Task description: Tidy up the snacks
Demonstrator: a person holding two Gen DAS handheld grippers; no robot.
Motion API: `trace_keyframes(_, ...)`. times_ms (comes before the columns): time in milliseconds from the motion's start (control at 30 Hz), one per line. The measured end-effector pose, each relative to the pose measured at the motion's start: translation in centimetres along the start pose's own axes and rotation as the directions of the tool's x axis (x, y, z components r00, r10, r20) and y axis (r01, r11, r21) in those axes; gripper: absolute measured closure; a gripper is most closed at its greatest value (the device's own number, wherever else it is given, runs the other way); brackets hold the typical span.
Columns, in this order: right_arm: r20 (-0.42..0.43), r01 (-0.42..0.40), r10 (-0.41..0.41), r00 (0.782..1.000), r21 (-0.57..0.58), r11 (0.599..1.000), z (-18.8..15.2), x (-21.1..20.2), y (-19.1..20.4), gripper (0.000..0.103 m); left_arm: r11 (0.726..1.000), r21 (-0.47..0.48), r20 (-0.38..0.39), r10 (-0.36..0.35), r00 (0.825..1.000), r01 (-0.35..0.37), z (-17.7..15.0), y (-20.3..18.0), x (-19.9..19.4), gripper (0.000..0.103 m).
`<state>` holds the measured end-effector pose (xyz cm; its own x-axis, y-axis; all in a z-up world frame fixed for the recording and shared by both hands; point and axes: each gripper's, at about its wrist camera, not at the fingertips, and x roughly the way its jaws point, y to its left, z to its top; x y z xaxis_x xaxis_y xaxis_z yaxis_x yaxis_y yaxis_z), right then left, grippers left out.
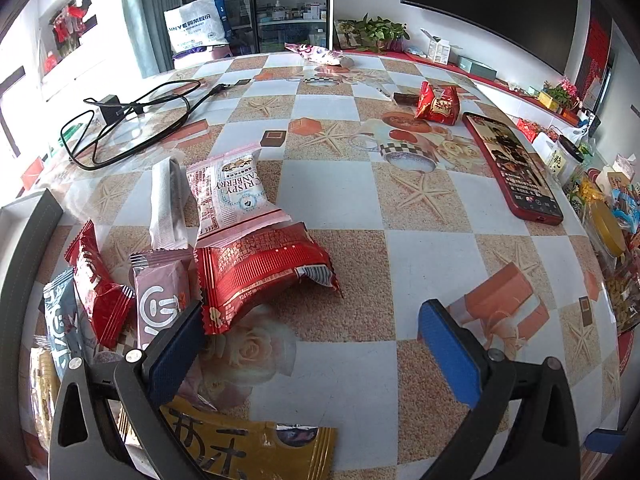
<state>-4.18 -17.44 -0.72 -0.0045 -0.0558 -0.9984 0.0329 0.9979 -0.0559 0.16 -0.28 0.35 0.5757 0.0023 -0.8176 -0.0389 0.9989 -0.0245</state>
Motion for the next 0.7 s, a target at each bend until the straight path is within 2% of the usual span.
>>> trace_keyframes(400,-0.053,-0.002,0.003,0.999,0.012,1.0,1.8,0.6,0.0,0.0,1.0,0.001,0.001,0.001,1.0,-0.001,0.0,0.0,0.0,0.0)
trace_keyframes(700,-0.153,-0.007,0.009,0.988,0.018,1.0,3.9,1.4,-0.4,0.0,1.0,0.001,0.001,0.001,1.0,-0.001,0.0,0.1,-0.1,0.0)
